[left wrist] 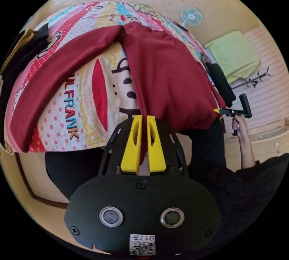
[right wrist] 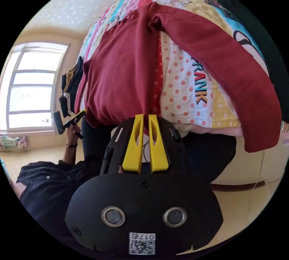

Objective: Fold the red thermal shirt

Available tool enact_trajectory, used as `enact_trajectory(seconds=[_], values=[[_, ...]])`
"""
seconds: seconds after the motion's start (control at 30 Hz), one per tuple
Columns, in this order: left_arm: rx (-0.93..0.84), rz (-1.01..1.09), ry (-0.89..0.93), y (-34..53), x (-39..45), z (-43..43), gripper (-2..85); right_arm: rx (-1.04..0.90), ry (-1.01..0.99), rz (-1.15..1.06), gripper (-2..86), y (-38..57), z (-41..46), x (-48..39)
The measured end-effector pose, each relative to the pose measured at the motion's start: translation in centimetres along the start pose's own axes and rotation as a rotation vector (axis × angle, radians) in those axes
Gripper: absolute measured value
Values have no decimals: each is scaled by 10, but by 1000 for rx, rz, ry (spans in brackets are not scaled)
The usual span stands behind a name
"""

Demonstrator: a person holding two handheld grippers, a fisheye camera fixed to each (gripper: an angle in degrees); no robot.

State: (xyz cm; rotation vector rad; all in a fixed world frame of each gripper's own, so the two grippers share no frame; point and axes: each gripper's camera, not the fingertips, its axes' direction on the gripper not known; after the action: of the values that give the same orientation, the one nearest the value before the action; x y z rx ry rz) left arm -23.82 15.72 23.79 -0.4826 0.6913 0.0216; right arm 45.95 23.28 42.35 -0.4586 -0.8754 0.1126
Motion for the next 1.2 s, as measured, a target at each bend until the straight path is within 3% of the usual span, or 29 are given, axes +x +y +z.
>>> enact_trajectory(seconds=[0.1, 0.17, 0.23, 0.4, 0.5, 0.6, 0.77, 0.9, 1.0, 1.2], values=[[-109, 102, -132, 11, 12, 14, 35, -30, 89, 21, 29, 15, 6, 24], [-109, 79, -161, 15, 10, 20, 37, 20, -3, 72, 29, 25, 5, 48], [-153, 31, -167, 16, 2, 25, 36, 202, -209, 173, 30, 47, -11, 89], [-340, -20, 69, 12, -24, 47, 2, 660, -586, 576, 65, 119, -27, 203], [-513, -27, 184, 8, -33, 67, -3, 685, -741, 714, 111, 138, -1, 256], [-577, -11, 217, 1, -31, 72, -6, 774, -839, 770, 110, 152, 20, 283], [-583, 67, 150, -17, -15, 62, -8, 847, -904, 798, 133, 149, 39, 296], [-544, 91, 143, -27, -14, 45, -8, 998, -848, 835, 98, 160, 39, 281], [-507, 95, 153, -28, -21, 28, -9, 1106, -828, 678, 53, 163, 14, 257], [-410, 72, 201, -12, -39, -8, -10, 1176, -478, 303, 36, 92, -109, 133]])
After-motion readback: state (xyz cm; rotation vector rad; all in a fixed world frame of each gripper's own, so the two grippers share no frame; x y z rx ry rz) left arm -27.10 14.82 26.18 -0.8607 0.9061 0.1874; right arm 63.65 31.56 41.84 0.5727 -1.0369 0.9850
